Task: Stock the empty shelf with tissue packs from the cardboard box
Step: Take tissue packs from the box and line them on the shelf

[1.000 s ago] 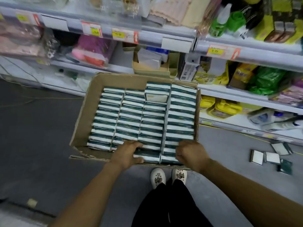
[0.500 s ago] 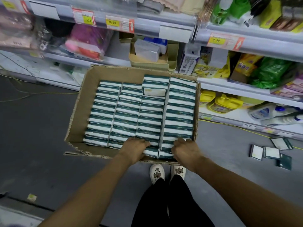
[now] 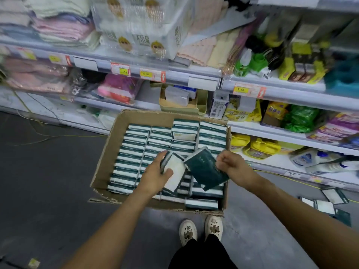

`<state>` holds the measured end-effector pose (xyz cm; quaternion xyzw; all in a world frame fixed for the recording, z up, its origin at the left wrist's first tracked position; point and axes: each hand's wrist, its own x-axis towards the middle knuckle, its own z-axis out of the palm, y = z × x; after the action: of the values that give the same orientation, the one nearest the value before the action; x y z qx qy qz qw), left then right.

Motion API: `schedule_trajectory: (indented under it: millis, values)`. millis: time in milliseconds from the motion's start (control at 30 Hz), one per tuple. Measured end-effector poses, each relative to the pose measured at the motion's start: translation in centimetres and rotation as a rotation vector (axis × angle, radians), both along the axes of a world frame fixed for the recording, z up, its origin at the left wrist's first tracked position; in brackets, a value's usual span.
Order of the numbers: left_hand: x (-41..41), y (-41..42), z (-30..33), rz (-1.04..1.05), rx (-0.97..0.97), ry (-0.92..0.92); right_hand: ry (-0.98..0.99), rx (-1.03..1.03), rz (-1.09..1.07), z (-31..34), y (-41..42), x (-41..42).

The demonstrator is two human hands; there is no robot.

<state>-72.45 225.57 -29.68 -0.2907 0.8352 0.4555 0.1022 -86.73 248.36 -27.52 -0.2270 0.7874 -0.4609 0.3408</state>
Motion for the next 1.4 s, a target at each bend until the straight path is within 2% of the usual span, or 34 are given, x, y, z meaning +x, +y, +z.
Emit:
schedule_trajectory:
  millis: [133, 267, 400, 533, 633, 733, 833, 1000, 1100, 1300, 1400]
  values:
    - [-2.0, 0.5, 4.8, 0.114, 0.207, 0.253, -0.182, -0.064, -0.223, 5.0, -1.2, -2.5]
    - [-4.4, 1.3, 10.0, 0.170, 0.282, 0.336, -0.293, -0.155, -0.369, 9.1, -1.8, -3.7]
    - [-6.5, 2.3, 14.5, 0.148, 0.392, 0.422, -0.281, -0.296, -0.499, 12.4, -1.7, -3.6]
    - [-9.0, 3.4, 17.8, 0.140, 0.316, 0.537, -0.093, -0.348, -0.535, 15.9, -1.6, -3.4]
    - [-11.4, 4.2, 20.3, 0.149, 0.287, 0.623, 0.046, -0.334, -0.485, 19.5, -0.7, -3.9]
    - [-13.9, 4.8, 23.1, 0.099, 0.239, 0.703, 0.128, -0.421, -0.385, 23.0, 0.6, -5.0]
    - [-16.3, 5.7, 26.4, 0.050, 0.210, 0.760, 0.271, -0.371, -0.379, 25.6, 1.9, -7.3]
    - [-21.1, 7.6, 31.3, -0.080, 0.124, 0.806, 0.245, -0.485, -0.446, 29.1, 4.9, -11.8]
    - [-24.4, 9.0, 33.4, -0.108, 0.101, 0.831, 0.321, -0.496, -0.469, 31.2, 7.4, -15.5]
    - [-31.6, 13.4, 35.4, -0.063, 0.035, 0.900, 0.646, -0.319, -0.531, 34.8, 14.3, -24.8]
    - [-35.1, 15.4, 35.5, -0.075, -0.015, 0.864, 0.871, -0.003, -0.488, 35.0, 17.1, -29.9]
